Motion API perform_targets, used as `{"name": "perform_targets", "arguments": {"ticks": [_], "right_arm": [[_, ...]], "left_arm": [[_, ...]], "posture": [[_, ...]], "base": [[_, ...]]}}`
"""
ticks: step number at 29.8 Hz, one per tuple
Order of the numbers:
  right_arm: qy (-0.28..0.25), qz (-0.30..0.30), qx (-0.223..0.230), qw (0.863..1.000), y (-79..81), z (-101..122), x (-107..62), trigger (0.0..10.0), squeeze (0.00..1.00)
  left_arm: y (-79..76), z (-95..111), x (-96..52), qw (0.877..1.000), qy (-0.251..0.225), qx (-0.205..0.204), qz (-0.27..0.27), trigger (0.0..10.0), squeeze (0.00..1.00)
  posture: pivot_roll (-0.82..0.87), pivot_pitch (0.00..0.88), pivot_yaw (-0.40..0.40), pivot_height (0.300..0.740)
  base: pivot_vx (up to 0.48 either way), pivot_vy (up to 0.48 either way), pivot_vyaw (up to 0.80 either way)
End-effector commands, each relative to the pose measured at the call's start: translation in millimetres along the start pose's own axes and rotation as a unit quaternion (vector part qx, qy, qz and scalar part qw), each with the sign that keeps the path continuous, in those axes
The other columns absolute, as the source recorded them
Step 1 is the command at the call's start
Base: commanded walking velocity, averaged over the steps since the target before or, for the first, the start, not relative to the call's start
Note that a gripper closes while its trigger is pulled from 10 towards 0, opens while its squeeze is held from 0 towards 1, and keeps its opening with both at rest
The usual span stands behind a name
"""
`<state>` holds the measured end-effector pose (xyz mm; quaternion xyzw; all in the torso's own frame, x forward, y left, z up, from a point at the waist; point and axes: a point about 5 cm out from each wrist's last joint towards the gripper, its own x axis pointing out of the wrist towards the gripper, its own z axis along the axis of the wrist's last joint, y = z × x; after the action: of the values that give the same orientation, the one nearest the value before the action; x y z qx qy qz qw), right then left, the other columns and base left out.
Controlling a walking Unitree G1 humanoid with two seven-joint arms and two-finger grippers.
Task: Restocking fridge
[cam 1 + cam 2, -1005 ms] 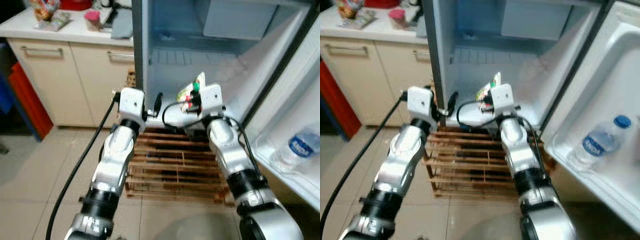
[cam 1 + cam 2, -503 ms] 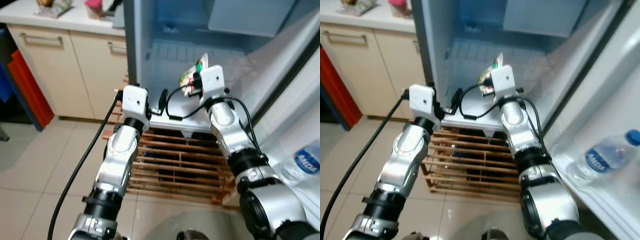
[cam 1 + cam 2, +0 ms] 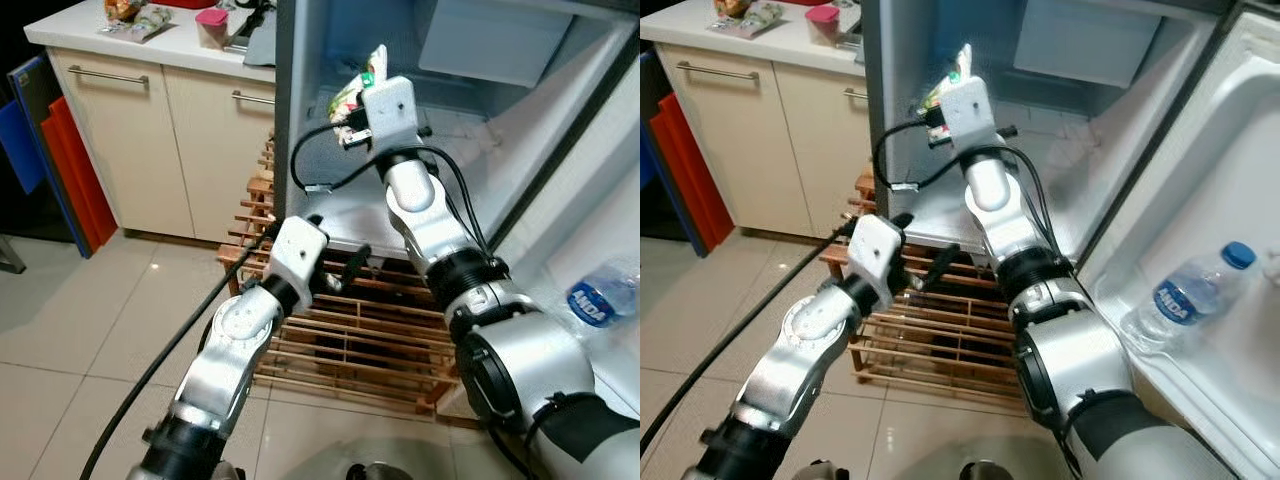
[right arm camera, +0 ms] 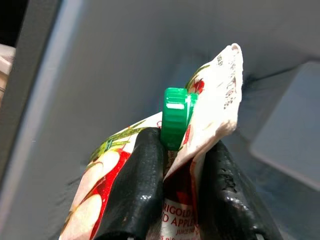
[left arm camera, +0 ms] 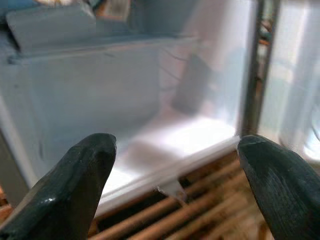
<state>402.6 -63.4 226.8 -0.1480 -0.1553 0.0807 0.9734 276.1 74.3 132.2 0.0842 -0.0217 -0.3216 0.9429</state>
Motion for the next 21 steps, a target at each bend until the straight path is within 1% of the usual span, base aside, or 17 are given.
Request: {"name": "perform_targets", "arguments": {"ticks": [1, 2, 3, 4, 9, 11, 12, 13, 14, 16, 17, 18, 19, 21], "right_arm": [[0.011, -0.013, -0.011, 1.000, -4.1, 0, 2.8, 0.0, 0.00], [0.011, -0.013, -0.010, 1.000, -3.0, 2, 4.1, 0.0, 0.00], [0.011, -0.013, -0.010, 1.000, -3.0, 2, 4.1, 0.0, 0.00], [0.011, -0.015, -0.009, 1.000, -0.8, 4, 6.0, 0.0, 0.00], [0.014, -0.026, -0.005, 1.000, 0.1, 10, 10.4, 0.0, 0.00], [0.015, -0.038, 0.003, 0.999, -0.8, 13, 12.2, 0.0, 0.00], [0.018, -0.043, 0.008, 0.999, -1.2, 14, 13.0, 0.0, 0.00], [0.020, -0.046, 0.012, 0.999, -1.4, 14, 13.5, 0.0, 0.00], [0.020, -0.046, 0.012, 0.999, -1.4, 14, 13.5, 0.0, 0.00], [0.020, -0.048, 0.018, 0.998, -1.3, 15, 13.9, 0.0, 0.00], [0.019, -0.052, 0.029, 0.998, -1.1, 15, 13.3, 0.0, 0.00], [0.019, -0.052, 0.029, 0.998, -1.1, 15, 13.3, 0.0, 0.00], [0.018, -0.055, 0.037, 0.998, -0.9, 14, 12.9, 0.0, 0.00], [0.020, -0.044, 0.037, 0.998, 5.2, 12, 10.9, 0.0, 0.00]], "left_arm": [[-6.5, 1, -5.6, 1.000, 0.005, 0.009, -0.014, 10.0, 0.00], [-10.0, -1, -9.8, 1.000, 0.010, 0.011, -0.019, 10.0, 0.00], [-10.0, -1, -9.8, 1.000, 0.010, 0.011, -0.019, 10.0, 0.00], [-13.8, -2, -16.1, 1.000, 0.018, 0.008, -0.024, 10.0, 0.00], [-17.6, -3, -28.0, 1.000, 0.025, 0.002, -0.018, 10.0, 0.00], [-17.2, -4, -37.4, 1.000, 0.030, -0.002, -0.006, 10.0, 0.00], [-17.8, -4, -44.8, 0.999, 0.035, -0.004, -0.001, 10.0, 0.00], [-18.3, -5, -49.5, 0.999, 0.039, -0.005, 0.002, 10.0, 0.00], [-18.3, -5, -49.5, 0.999, 0.039, -0.005, 0.002, 10.0, 0.00], [-20.3, -6, -56.8, 0.999, 0.046, -0.006, 0.003, 10.0, 0.00], [-20.5, -7, -61.2, 0.999, 0.051, -0.010, 0.007, 10.0, 0.00], [-20.5, -7, -61.2, 0.999, 0.051, -0.010, 0.007, 10.0, 0.00], [-20.7, -8, -64.5, 0.998, 0.056, -0.012, 0.011, 10.0, 0.00], [-17.5, -8, -68.9, 0.998, 0.058, -0.024, 0.032, 10.0, 0.00]], "posture": [[0.12, 0.000, -0.128, 0.740], [0.13, 0.000, -0.132, 0.740], [0.13, 0.000, -0.132, 0.740], [0.14, 0.002, -0.131, 0.740], [0.17, 0.048, -0.122, 0.740], [0.18, 0.066, -0.119, 0.740], [0.20, 0.085, -0.117, 0.740], [0.20, 0.085, -0.117, 0.740], [0.20, 0.085, -0.117, 0.740], [0.21, 0.098, -0.116, 0.740], [0.22, 0.103, -0.115, 0.740], [0.22, 0.103, -0.115, 0.740], [0.22, 0.103, -0.115, 0.740], [0.21, 0.101, -0.116, 0.740]], "base": [[0.000, 0.000, 0.00], [0.000, 0.000, 0.00], [0.000, 0.000, 0.00], [0.000, 0.000, 0.00], [0.000, 0.000, 0.00], [0.000, 0.000, 0.00], [0.000, 0.000, 0.00], [0.000, 0.000, 0.00], [0.000, 0.000, 0.00], [0.000, 0.000, 0.00], [0.000, 0.000, 0.00], [0.000, 0.000, 0.00], [0.000, 0.000, 0.00], [0.000, 0.000, 0.00]]}}
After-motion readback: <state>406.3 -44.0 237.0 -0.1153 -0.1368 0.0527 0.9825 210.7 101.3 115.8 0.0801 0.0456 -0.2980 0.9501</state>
